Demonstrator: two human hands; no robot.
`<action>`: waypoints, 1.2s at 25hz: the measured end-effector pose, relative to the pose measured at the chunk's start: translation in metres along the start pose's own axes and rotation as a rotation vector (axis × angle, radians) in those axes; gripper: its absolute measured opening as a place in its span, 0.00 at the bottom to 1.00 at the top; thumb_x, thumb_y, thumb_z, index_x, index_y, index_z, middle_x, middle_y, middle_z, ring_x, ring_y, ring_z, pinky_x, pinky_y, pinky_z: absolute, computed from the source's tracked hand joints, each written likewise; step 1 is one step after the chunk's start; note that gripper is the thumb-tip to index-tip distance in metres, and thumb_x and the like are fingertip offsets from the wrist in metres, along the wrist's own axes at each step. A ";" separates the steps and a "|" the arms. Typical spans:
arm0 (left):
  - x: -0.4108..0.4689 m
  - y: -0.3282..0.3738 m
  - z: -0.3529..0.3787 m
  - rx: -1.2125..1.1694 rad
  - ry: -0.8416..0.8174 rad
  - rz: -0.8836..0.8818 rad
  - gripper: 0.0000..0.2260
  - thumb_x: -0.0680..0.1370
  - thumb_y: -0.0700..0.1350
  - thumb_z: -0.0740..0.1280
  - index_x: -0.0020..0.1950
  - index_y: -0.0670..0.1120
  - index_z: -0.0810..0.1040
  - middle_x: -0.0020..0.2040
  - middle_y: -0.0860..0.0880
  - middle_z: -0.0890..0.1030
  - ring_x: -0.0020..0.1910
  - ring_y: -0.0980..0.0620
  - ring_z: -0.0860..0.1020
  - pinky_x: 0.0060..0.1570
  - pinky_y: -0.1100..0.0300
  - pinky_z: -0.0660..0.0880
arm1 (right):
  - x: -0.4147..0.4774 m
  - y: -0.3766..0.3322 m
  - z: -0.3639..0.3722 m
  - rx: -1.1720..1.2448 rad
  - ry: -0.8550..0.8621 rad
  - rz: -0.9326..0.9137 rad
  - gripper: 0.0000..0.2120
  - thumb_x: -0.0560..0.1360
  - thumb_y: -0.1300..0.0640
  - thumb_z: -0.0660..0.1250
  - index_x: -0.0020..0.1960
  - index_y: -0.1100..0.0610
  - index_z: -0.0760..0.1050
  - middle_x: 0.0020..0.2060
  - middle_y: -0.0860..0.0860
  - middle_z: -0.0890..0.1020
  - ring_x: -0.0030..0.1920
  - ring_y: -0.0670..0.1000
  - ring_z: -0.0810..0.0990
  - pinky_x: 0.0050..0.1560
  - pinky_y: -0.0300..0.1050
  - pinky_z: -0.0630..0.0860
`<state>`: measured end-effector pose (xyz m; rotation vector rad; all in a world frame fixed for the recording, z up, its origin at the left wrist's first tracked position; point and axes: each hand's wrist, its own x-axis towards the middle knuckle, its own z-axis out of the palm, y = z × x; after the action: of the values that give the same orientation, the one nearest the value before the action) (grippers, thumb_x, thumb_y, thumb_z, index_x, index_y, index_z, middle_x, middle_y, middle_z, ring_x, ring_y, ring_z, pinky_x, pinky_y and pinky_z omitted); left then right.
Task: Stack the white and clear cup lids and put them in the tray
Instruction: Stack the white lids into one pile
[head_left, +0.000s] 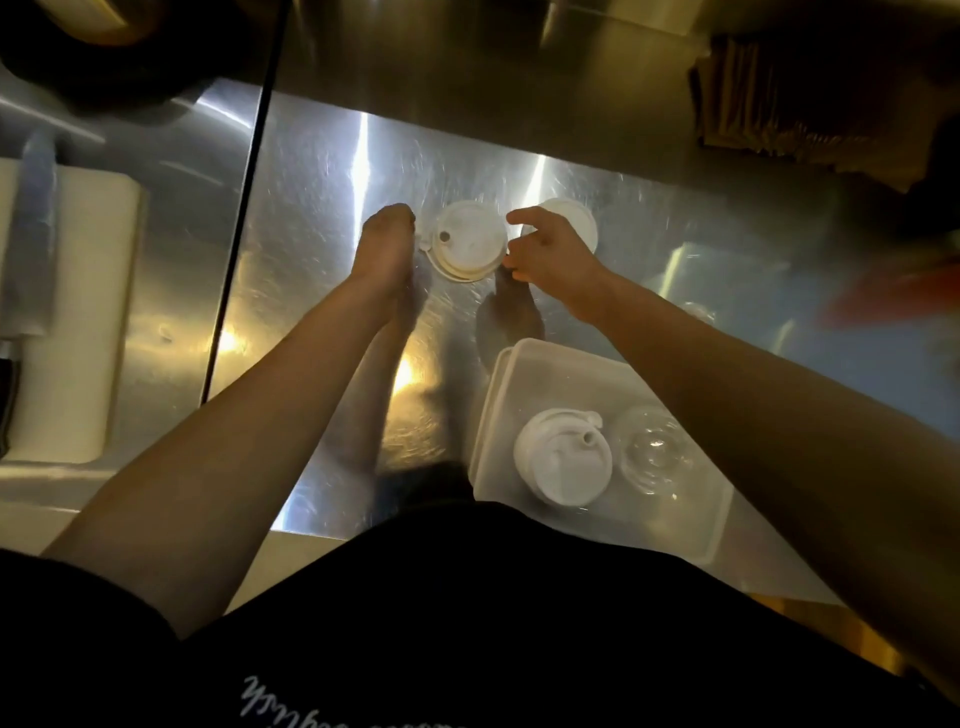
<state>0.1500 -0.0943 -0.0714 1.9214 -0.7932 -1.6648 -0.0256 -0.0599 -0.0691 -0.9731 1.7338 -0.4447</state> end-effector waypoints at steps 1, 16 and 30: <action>0.002 0.001 0.002 -0.015 -0.009 -0.004 0.08 0.74 0.43 0.57 0.35 0.48 0.63 0.35 0.49 0.64 0.32 0.53 0.61 0.33 0.58 0.58 | -0.001 -0.001 0.002 0.005 0.011 0.005 0.19 0.77 0.64 0.62 0.67 0.54 0.71 0.48 0.50 0.75 0.53 0.53 0.78 0.59 0.51 0.80; 0.004 0.011 0.007 0.024 -0.059 0.042 0.11 0.79 0.45 0.57 0.37 0.49 0.69 0.41 0.50 0.73 0.48 0.49 0.73 0.50 0.54 0.72 | -0.007 -0.004 0.014 0.177 0.075 0.068 0.20 0.76 0.65 0.64 0.67 0.55 0.71 0.51 0.57 0.81 0.54 0.58 0.83 0.60 0.55 0.80; -0.019 0.027 0.054 0.094 -0.159 0.152 0.15 0.80 0.40 0.60 0.66 0.46 0.75 0.63 0.47 0.77 0.60 0.48 0.76 0.60 0.52 0.77 | -0.017 0.015 -0.044 0.425 0.270 0.049 0.18 0.77 0.69 0.60 0.64 0.60 0.75 0.61 0.59 0.80 0.59 0.58 0.81 0.55 0.50 0.82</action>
<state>0.0918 -0.0995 -0.0473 1.7567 -1.0688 -1.7294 -0.0699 -0.0444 -0.0526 -0.5827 1.7945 -0.9038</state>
